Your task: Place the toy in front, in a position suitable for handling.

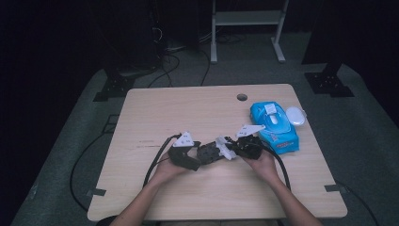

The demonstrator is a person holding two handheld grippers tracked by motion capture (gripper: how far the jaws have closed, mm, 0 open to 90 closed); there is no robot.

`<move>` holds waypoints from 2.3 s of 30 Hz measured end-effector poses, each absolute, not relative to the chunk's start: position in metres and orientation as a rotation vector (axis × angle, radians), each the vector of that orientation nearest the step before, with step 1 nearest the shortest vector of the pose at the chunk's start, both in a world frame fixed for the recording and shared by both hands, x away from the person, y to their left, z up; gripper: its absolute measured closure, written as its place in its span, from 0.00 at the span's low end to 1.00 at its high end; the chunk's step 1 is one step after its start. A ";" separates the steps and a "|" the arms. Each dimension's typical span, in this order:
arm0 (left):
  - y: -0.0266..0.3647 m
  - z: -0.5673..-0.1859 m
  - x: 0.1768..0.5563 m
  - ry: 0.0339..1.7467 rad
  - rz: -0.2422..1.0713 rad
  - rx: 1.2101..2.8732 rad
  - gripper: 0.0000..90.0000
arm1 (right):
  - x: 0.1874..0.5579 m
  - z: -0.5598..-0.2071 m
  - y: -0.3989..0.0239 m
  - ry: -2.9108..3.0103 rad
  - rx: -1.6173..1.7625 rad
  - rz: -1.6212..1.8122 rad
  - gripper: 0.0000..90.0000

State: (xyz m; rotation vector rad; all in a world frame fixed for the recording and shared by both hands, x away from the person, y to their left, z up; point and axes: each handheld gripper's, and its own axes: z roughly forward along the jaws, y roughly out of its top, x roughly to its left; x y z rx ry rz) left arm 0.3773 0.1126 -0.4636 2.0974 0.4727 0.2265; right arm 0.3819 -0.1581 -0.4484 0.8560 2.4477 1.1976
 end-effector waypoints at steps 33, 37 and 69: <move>0.105 -0.477 0.379 0.464 0.273 2.205 0.27 | 0.370 -0.451 -0.105 2.545 0.710 1.240 0.93; 0.106 -0.477 0.380 0.458 0.271 2.196 0.27 | 0.372 -0.450 -0.112 2.541 0.714 1.214 0.93; 0.105 -0.476 0.380 0.468 0.241 2.190 0.27 | 0.367 -0.451 -0.098 2.530 0.645 1.273 0.91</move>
